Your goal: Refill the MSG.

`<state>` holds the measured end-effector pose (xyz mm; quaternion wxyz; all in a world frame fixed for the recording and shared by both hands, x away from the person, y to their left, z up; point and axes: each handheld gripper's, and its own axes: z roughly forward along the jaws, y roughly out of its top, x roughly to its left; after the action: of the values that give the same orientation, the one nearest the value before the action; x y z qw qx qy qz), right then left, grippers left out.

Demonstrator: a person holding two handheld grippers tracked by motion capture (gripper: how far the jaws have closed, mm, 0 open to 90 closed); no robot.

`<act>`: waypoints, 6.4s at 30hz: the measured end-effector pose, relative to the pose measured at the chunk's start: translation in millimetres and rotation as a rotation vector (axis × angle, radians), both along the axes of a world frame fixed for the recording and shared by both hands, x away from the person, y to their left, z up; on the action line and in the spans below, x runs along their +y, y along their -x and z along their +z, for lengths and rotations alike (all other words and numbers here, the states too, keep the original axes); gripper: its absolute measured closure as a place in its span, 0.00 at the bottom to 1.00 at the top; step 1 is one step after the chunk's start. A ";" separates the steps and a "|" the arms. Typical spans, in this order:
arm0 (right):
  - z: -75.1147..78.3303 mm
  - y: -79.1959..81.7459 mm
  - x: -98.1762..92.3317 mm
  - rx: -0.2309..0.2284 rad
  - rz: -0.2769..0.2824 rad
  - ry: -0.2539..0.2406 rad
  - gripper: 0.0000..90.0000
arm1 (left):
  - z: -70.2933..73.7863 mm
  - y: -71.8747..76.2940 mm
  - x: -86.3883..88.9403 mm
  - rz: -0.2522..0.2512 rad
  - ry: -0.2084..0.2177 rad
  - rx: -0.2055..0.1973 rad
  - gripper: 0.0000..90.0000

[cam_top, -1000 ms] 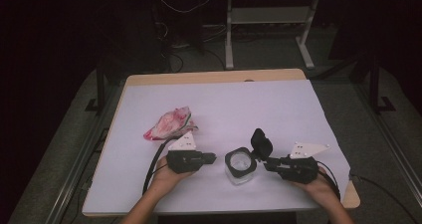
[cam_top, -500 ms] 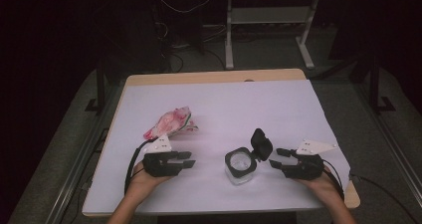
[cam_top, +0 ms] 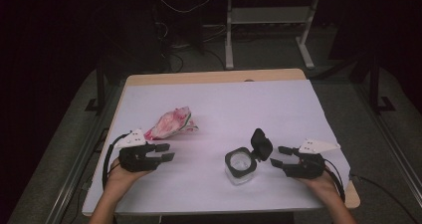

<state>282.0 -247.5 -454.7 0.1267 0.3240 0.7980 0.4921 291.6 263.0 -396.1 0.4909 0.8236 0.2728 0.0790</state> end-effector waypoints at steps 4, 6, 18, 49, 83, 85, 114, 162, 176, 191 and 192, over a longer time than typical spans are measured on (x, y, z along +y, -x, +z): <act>-0.3 -0.9 0.1 0.009 -0.001 0.002 0.45 | 3.8 -1.1 12.3 0.039 0.015 -0.002 0.60; -0.4 -1.2 -0.2 0.014 -0.005 -0.001 0.45 | 5.6 -2.1 16.8 0.056 0.025 -0.006 0.59; -0.7 -2.4 -0.1 0.028 -0.013 -0.005 0.45 | 15.5 -16.0 15.7 0.103 0.020 -0.060 0.40; -1.2 -4.2 -1.0 0.042 -0.015 -0.012 0.44 | 5.6 -52.1 -25.0 0.096 0.003 -0.117 0.45; -1.3 -4.5 -0.2 0.045 -0.013 0.000 0.44 | 16.2 -59.6 -8.6 0.095 0.095 -0.131 1.00; -1.3 -4.5 -0.2 0.044 -0.015 0.000 0.44 | 23.3 -60.7 -4.8 0.093 0.090 -0.140 1.00; 21.2 27.7 6.9 0.013 -0.013 -0.006 0.42 | 93.4 -43.3 -11.6 0.009 0.225 -0.101 1.00; 81.6 47.6 132.1 -0.073 0.132 0.006 1.00 | 107.7 -28.0 -19.9 -0.099 0.293 -0.042 1.00; 87.9 13.5 178.3 -0.108 0.054 0.047 1.00 | 119.5 -17.6 -22.5 -0.169 0.326 -0.051 1.00; 83.8 -12.8 204.5 -0.126 0.041 0.036 1.00 | 133.4 -5.2 -29.0 -0.233 0.383 -0.052 1.00; 83.6 -13.4 205.0 -0.134 0.044 0.037 1.00 | 134.1 -4.6 -30.2 -0.234 0.388 -0.051 1.00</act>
<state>295.4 -42.5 -371.1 0.1747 0.2703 0.8036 0.5006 296.2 232.8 -262.0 0.6526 0.7377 0.1728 -0.0114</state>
